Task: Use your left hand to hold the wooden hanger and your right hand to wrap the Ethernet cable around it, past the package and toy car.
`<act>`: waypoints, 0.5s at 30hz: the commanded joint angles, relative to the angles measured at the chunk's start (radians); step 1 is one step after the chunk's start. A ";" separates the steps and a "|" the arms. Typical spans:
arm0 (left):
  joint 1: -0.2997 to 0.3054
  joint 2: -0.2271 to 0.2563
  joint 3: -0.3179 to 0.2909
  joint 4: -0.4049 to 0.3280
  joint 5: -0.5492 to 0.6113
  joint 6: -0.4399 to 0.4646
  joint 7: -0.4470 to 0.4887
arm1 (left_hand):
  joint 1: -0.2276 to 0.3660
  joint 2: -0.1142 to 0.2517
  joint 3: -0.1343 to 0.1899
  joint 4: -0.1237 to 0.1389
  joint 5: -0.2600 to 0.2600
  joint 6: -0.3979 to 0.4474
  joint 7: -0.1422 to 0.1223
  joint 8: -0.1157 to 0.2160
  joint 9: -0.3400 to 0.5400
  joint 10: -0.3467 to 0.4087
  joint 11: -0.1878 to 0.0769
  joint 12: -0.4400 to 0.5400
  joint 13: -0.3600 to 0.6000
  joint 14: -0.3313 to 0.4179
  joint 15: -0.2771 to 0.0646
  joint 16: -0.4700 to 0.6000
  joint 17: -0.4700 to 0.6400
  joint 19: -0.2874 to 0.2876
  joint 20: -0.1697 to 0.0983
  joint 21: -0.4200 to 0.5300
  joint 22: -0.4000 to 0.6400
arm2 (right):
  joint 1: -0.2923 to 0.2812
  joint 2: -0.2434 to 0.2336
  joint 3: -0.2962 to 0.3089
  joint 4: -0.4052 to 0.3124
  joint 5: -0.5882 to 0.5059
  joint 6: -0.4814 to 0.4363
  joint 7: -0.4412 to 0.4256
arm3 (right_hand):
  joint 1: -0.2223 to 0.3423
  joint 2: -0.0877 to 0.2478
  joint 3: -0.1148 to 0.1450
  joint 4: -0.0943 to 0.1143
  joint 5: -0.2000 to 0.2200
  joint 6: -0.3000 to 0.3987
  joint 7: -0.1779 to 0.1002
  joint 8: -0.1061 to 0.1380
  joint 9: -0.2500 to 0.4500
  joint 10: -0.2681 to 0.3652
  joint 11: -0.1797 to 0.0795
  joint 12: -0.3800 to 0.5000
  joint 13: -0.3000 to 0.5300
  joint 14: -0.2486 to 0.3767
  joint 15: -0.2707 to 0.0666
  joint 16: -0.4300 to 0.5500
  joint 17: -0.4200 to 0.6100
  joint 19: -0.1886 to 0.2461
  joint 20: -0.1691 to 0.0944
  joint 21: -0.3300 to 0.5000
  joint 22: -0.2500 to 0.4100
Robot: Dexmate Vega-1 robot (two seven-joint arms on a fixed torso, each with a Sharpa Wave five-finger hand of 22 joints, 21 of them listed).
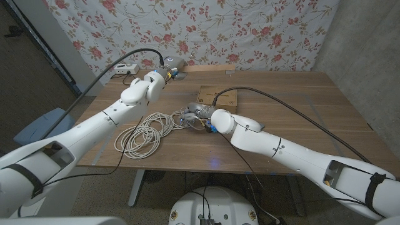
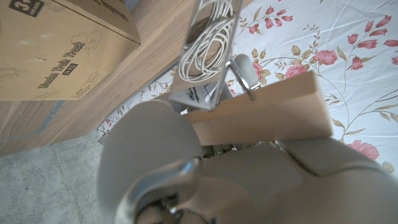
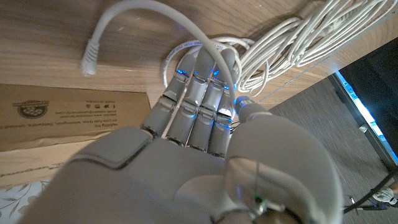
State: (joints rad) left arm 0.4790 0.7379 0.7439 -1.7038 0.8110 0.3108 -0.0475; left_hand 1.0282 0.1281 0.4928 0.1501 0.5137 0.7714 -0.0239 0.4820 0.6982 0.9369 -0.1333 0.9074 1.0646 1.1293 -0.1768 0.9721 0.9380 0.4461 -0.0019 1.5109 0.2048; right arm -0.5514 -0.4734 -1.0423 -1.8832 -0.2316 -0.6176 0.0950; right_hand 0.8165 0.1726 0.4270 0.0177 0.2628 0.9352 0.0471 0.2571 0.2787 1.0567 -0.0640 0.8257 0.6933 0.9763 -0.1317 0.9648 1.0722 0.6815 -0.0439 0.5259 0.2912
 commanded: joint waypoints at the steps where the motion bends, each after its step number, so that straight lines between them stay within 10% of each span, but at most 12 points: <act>1: -0.016 -0.010 0.010 0.023 -0.003 -0.007 0.001 | 0.002 0.011 -0.003 -0.003 0.006 0.013 0.004 0.007 0.003 0.007 -0.001 0.000 0.006 0.002 0.004 0.001 0.001 -0.002 0.001 0.006 -0.001 | -0.035 -0.023 0.047 -0.002 -0.014 0.035 -0.088 | 0.058 0.018 0.006 0.009 -0.015 0.036 0.024 -0.011 0.024 0.112 -0.036 0.128 0.110 0.078 -0.082 0.087 0.137 0.044 -0.023 0.065 0.023; 15: -0.047 -0.028 0.027 0.063 -0.014 -0.031 0.004 | 0.003 0.009 -0.004 -0.003 0.007 0.013 0.004 0.008 0.005 0.010 0.001 0.001 0.011 0.002 0.003 0.000 -0.002 -0.002 0.003 0.004 -0.002 | -0.103 -0.088 0.158 -0.068 -0.023 -0.017 -0.186 | 0.094 0.027 0.034 0.050 -0.015 0.025 0.039 -0.030 0.078 0.066 -0.027 0.209 0.204 0.064 -0.082 0.131 0.162 0.002 -0.042 0.141 0.058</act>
State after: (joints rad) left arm 0.4557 0.7248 0.7570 -1.6717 0.8046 0.2951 -0.0464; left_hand 1.0281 0.1277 0.4916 0.1489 0.5136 0.7708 -0.0234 0.4859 0.6967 0.9368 -0.1332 0.9062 1.0707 1.1293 -0.1768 0.9721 0.9311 0.4461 -0.0019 1.5109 0.1997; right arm -0.6069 -0.5212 -0.9586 -1.9099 -0.2531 -0.6045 -0.0195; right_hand 0.8454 0.1437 0.4542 0.0515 0.2466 0.9506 0.0776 0.2254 0.3409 1.1522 -0.0795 1.0027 0.8480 1.0341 -0.1456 1.0841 1.2293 0.6921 -0.0652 0.6508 0.3415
